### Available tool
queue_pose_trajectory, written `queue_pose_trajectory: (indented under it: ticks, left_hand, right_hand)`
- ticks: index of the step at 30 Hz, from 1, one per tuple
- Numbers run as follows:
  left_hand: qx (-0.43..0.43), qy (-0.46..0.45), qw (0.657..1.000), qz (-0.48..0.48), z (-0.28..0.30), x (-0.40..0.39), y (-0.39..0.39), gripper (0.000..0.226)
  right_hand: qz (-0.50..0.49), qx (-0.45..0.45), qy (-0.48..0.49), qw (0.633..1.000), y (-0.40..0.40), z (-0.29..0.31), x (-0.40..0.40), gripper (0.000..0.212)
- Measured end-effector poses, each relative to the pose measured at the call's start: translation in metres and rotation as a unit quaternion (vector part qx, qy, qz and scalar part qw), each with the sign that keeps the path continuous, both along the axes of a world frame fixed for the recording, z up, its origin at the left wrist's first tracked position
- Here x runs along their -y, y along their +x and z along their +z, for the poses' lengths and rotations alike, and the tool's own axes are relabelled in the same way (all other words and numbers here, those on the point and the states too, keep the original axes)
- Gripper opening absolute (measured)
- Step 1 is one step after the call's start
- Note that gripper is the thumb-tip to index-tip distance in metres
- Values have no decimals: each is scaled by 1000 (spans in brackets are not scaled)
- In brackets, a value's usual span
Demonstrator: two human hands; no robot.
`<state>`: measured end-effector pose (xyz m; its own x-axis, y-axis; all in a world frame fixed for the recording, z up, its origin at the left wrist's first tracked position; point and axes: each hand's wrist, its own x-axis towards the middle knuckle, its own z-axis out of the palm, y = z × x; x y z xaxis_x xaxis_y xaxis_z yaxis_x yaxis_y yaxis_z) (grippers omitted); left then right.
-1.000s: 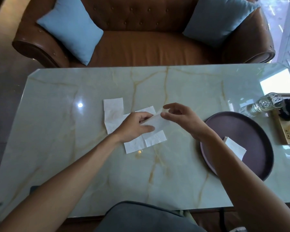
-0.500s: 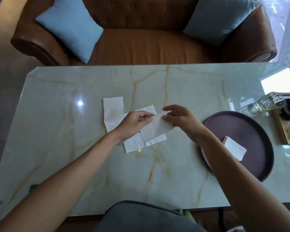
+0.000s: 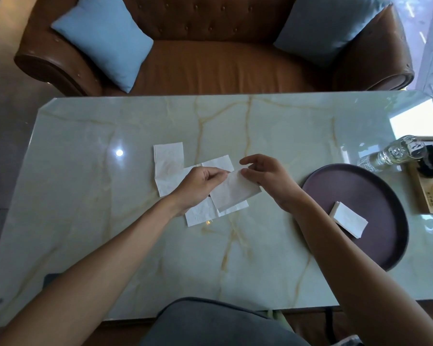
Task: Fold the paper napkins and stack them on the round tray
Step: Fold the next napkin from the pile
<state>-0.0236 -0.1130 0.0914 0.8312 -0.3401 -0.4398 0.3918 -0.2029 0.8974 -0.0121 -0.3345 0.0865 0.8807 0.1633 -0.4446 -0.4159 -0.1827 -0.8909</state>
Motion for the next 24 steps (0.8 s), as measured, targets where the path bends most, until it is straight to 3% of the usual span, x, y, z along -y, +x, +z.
queue_pose_trajectory:
  ticks: [14,18,24]
  left_hand:
    - [-58,-47,995,60,-1,2,3,22]
    - [-93,-52,994,37,-2,1,1,35]
    - [-64,-26,997,31,-6,1,0,16]
  right_hand:
    - [6,0,39,999,-2,3,-1,26]
    - [4,-3,50,999,-1,4,0,26]
    - [-9,-7,29,1000,-1,0,-1,25]
